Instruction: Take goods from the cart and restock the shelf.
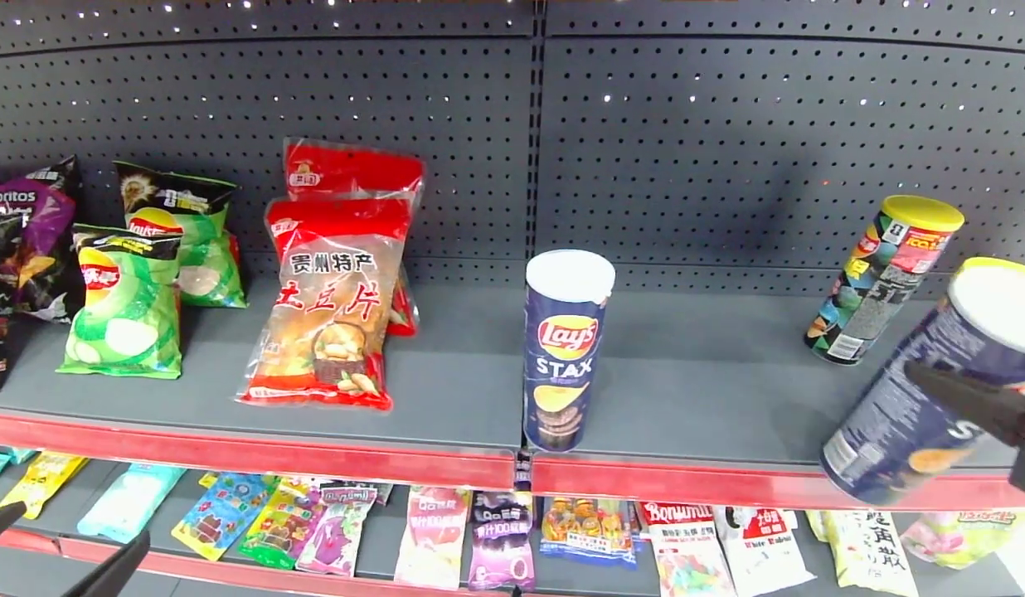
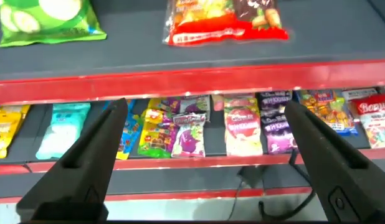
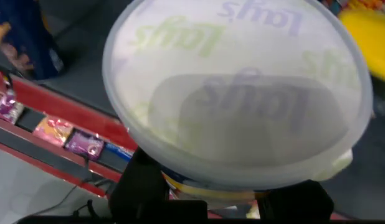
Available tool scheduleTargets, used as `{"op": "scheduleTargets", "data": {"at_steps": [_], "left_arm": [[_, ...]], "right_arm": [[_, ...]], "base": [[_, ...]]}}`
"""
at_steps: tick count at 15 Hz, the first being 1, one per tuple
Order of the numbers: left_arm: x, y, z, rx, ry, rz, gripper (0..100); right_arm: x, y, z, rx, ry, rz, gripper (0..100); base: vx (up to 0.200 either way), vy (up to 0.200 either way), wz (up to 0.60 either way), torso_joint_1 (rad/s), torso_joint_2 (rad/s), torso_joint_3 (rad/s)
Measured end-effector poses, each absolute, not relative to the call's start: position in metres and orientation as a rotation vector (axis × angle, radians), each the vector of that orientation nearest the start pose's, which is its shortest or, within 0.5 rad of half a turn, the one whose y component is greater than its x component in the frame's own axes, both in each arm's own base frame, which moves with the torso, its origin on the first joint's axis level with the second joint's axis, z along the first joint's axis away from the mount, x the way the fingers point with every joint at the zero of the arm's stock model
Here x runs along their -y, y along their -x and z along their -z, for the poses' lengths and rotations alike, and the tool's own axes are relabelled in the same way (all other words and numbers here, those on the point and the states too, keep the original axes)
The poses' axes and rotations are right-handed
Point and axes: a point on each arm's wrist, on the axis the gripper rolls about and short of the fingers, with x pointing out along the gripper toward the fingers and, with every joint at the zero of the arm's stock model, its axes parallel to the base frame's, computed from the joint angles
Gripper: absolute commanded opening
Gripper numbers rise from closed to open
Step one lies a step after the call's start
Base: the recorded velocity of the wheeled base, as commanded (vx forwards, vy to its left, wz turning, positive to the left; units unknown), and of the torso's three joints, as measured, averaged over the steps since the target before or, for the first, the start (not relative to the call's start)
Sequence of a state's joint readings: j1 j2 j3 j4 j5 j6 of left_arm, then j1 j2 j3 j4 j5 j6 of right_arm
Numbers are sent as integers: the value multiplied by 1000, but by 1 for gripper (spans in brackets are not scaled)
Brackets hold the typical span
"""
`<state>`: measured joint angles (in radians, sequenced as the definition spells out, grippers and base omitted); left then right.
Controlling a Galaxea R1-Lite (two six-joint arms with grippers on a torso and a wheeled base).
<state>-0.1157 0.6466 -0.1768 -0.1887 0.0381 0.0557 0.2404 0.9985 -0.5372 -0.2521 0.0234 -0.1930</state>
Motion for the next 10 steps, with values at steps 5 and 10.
{"op": "scheduleTargets", "data": {"at_steps": [5, 10], "left_arm": [[3, -42, -138, -253, -73, 56, 100], [2, -33, -128, -255, -70, 59, 100]], "right_arm": [[-80, -212, -247, -64, 164, -405, 0], [-107, -279, -244, -91, 166, -405, 0]], "base": [[0, 0, 0, 0, 0, 0], [0, 0, 0, 0, 0, 0]]}}
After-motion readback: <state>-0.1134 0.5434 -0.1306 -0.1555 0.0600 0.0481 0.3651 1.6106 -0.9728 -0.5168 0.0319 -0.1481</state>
